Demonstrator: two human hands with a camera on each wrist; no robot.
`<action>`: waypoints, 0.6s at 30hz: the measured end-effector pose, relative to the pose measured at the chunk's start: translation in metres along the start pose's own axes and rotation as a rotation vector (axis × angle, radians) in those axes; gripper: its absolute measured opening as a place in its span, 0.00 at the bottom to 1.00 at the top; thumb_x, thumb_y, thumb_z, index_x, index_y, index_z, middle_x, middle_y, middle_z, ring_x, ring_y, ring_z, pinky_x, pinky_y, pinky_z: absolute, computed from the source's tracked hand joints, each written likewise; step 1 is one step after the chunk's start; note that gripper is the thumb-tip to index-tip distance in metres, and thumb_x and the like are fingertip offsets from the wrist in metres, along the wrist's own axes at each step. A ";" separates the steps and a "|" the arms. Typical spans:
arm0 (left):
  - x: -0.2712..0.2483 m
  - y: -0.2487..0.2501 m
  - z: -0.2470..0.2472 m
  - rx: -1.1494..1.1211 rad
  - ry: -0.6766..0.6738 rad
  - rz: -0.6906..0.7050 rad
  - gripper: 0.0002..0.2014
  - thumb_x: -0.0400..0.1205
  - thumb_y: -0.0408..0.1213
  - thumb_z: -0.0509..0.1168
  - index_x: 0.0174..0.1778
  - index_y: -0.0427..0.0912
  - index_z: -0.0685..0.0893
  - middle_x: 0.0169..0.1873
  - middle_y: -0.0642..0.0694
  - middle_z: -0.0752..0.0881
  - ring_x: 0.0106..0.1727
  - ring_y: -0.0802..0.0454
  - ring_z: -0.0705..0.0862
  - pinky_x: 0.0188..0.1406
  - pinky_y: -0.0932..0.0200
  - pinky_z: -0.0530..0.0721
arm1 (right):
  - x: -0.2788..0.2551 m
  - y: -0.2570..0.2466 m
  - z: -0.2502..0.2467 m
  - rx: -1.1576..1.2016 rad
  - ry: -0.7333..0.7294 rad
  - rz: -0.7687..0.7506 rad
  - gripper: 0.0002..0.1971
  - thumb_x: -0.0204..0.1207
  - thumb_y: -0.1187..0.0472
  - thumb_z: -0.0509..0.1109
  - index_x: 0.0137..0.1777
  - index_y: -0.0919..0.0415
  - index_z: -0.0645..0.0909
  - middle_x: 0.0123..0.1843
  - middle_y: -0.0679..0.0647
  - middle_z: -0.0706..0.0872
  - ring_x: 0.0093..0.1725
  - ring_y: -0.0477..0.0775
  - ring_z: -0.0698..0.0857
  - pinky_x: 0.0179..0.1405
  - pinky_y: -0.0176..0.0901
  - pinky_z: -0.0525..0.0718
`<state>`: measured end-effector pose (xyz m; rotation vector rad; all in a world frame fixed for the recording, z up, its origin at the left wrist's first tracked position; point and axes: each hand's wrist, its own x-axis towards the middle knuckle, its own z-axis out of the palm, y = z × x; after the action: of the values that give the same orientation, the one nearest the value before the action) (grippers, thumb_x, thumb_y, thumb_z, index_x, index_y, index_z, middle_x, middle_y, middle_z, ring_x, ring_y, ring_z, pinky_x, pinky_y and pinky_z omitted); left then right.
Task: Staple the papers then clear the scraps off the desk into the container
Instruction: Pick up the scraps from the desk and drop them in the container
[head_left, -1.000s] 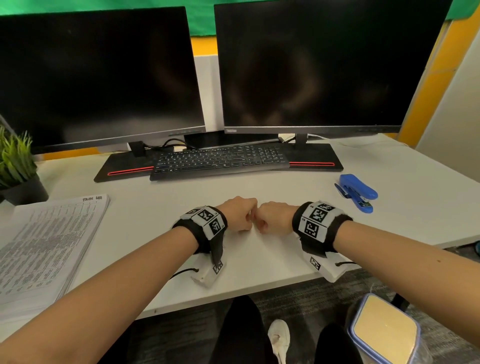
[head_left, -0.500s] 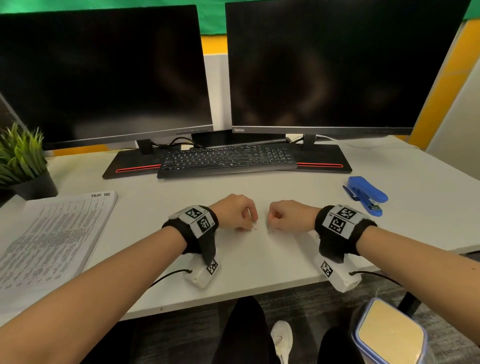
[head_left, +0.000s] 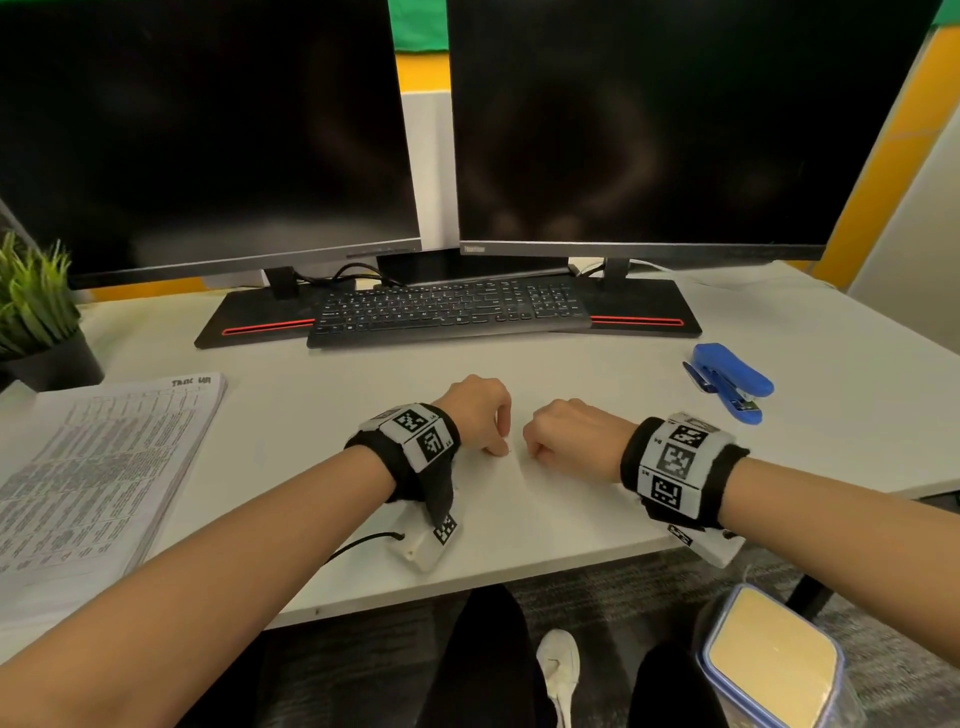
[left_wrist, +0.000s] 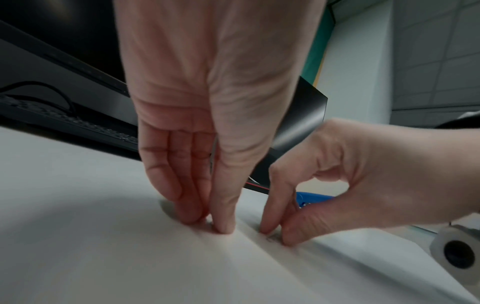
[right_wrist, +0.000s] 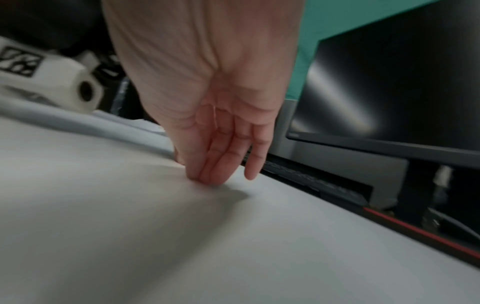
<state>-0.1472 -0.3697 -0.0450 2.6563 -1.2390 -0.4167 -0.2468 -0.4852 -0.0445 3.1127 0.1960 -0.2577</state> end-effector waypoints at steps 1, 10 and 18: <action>0.001 0.000 -0.001 -0.003 -0.001 -0.013 0.13 0.72 0.36 0.76 0.50 0.38 0.88 0.51 0.43 0.89 0.53 0.45 0.86 0.46 0.61 0.77 | 0.001 -0.003 -0.001 -0.080 -0.013 -0.023 0.14 0.76 0.69 0.57 0.53 0.68 0.83 0.56 0.64 0.84 0.54 0.67 0.83 0.48 0.48 0.79; 0.005 0.006 -0.001 0.145 0.010 0.062 0.08 0.72 0.30 0.71 0.47 0.37 0.89 0.47 0.39 0.91 0.51 0.41 0.88 0.43 0.59 0.79 | 0.013 -0.019 -0.009 -0.362 -0.096 -0.167 0.14 0.79 0.72 0.54 0.57 0.70 0.80 0.50 0.64 0.86 0.40 0.63 0.79 0.40 0.49 0.77; 0.008 0.005 -0.003 0.241 -0.104 0.142 0.10 0.77 0.33 0.65 0.52 0.33 0.84 0.52 0.35 0.88 0.54 0.38 0.85 0.49 0.53 0.80 | 0.017 -0.015 0.000 -0.242 -0.135 -0.075 0.15 0.81 0.69 0.54 0.64 0.71 0.75 0.60 0.65 0.83 0.57 0.66 0.83 0.48 0.51 0.78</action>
<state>-0.1449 -0.3787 -0.0422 2.7466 -1.5910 -0.4119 -0.2317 -0.4684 -0.0469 2.8401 0.3160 -0.4103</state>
